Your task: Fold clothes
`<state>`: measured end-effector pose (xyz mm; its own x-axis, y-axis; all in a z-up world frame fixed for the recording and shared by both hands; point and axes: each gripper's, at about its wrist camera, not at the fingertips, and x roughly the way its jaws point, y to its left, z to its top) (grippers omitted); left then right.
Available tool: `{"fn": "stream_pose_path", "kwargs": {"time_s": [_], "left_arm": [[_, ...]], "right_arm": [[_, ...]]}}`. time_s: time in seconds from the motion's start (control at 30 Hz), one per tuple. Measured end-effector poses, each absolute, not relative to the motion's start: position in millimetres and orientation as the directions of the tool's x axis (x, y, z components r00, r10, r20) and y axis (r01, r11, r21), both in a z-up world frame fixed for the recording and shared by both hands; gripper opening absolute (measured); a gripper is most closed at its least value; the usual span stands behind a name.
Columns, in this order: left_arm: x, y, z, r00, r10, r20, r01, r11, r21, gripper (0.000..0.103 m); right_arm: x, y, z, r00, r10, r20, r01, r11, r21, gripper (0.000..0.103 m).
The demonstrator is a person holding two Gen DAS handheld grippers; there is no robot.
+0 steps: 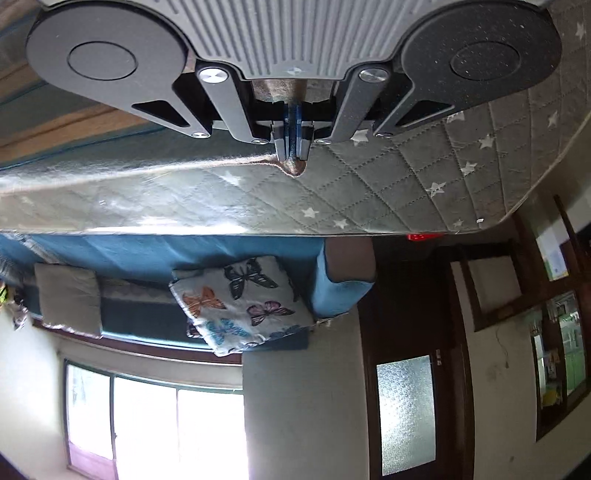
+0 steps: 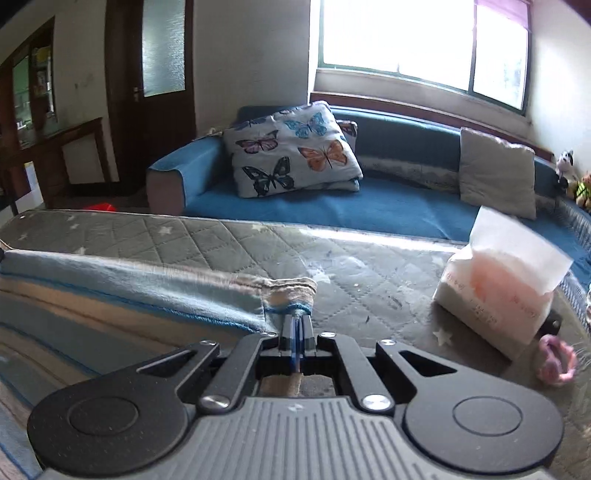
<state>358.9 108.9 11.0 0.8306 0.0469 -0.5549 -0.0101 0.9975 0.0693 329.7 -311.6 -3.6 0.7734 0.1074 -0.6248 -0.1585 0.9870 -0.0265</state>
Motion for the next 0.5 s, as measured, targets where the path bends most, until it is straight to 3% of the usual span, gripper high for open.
{"fn": "stream_pose_path", "kwargs": {"time_s": [0.27,0.3,0.4,0.5], "left_arm": [[371.4,99.3,-19.3,0.774,0.097,-0.625,-0.006,0.989,0.146,0.009],[368.9,99.4,-18.7,0.772,0.103,-0.627,-0.005,0.988,0.156,0.014],[356.9,98.8,-11.8,0.767,0.109,-0.632,-0.002,0.986,0.167,0.046],[339.4,97.0,-4.0,0.763,0.095,-0.64,0.02,0.985,0.17,0.052]], "right_arm": [[344.5,-306.0,-33.3,0.725,0.084,-0.684,-0.157,0.987,-0.046,0.007],[341.6,-306.0,-31.3,0.722,0.087,-0.686,-0.162,0.986,-0.045,0.008],[331.4,-304.4,-23.8,0.714,0.106,-0.692,-0.185,0.982,-0.041,0.01],[313.0,-295.6,-14.8,0.695,0.141,-0.705,-0.234,0.972,-0.036,0.028]]}}
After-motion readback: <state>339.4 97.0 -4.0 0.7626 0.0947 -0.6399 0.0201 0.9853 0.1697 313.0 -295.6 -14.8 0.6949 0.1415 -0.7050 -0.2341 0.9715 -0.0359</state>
